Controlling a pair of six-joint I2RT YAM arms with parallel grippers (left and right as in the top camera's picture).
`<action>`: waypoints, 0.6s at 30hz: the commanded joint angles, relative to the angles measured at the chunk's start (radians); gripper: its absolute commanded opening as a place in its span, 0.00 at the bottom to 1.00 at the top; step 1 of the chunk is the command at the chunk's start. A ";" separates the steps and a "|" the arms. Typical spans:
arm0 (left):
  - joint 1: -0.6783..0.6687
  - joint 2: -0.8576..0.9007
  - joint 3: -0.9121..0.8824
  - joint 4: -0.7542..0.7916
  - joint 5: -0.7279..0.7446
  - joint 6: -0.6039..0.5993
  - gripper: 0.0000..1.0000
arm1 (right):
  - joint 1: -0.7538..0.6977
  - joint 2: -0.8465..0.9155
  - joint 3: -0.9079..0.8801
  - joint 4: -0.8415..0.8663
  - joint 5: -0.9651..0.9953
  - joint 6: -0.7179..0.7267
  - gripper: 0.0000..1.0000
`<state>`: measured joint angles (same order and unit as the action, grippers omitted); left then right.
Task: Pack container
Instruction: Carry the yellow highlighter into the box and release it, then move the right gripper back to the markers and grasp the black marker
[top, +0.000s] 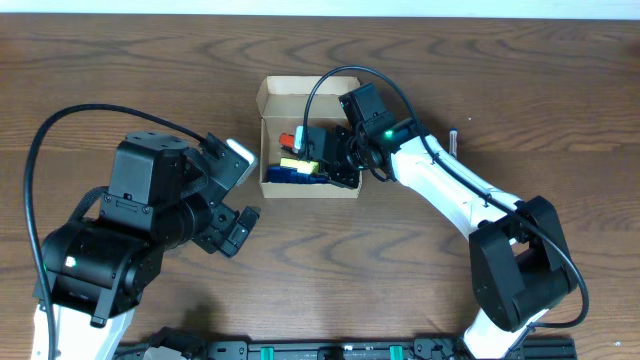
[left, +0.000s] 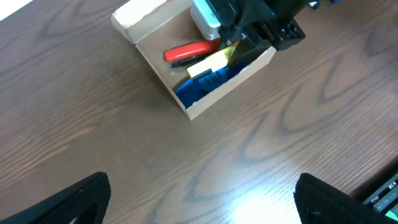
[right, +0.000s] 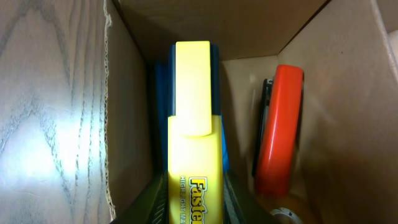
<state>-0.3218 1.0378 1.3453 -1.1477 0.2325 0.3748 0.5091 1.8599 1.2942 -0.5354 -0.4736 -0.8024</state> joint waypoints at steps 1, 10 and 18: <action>0.003 0.001 0.019 -0.002 -0.004 0.014 0.95 | 0.010 0.008 0.018 -0.003 -0.025 -0.018 0.24; 0.003 0.001 0.019 -0.002 -0.003 0.014 0.95 | 0.010 0.007 0.019 0.032 -0.025 0.016 0.64; 0.003 0.001 0.019 -0.002 -0.004 0.014 0.95 | 0.002 -0.051 0.036 0.056 -0.024 0.143 0.74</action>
<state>-0.3218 1.0378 1.3453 -1.1477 0.2325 0.3748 0.5091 1.8572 1.2961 -0.4881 -0.4786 -0.7494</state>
